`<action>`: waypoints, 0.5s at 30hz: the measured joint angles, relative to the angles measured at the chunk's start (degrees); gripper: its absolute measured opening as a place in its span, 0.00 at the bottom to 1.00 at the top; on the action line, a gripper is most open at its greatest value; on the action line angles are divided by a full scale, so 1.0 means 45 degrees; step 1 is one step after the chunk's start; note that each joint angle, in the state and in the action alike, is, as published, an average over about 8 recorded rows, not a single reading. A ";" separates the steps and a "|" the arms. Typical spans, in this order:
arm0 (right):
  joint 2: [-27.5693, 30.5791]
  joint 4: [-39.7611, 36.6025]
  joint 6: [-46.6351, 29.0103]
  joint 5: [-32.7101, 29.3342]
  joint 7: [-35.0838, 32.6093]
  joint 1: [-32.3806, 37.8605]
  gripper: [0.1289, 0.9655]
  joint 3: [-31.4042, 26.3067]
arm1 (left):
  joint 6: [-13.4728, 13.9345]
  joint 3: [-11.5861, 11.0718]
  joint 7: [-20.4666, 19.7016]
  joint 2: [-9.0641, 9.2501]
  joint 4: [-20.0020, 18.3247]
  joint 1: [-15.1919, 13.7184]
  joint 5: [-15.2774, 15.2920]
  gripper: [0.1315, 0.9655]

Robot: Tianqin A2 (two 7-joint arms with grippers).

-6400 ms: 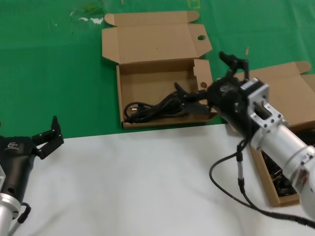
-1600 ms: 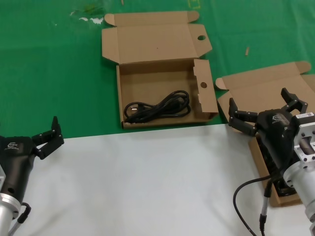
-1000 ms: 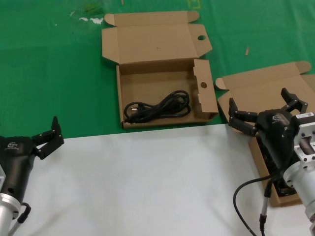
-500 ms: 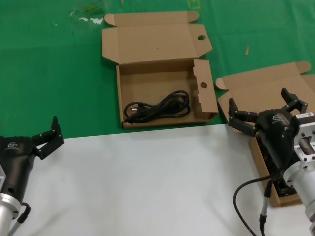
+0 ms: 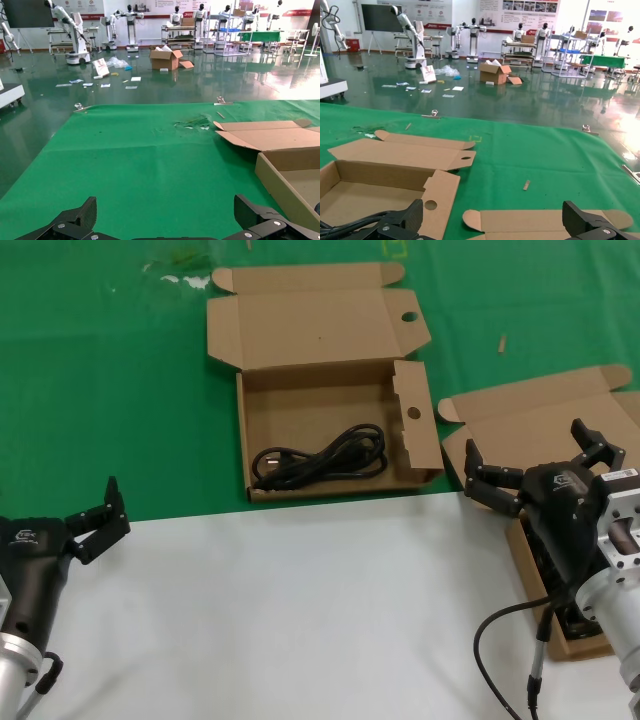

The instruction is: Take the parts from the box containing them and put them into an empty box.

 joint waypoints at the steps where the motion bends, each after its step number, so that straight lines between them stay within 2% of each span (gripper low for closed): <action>1: 0.0000 0.0000 0.0000 0.0000 0.0000 0.0000 1.00 0.0000 | 0.0000 0.0000 0.0000 0.0000 0.0000 0.0000 0.0000 1.00; 15: 0.0000 0.0000 0.0000 0.0000 0.0000 0.0000 1.00 0.0000 | 0.0000 0.0000 0.0000 0.0000 0.0000 0.0000 0.0000 1.00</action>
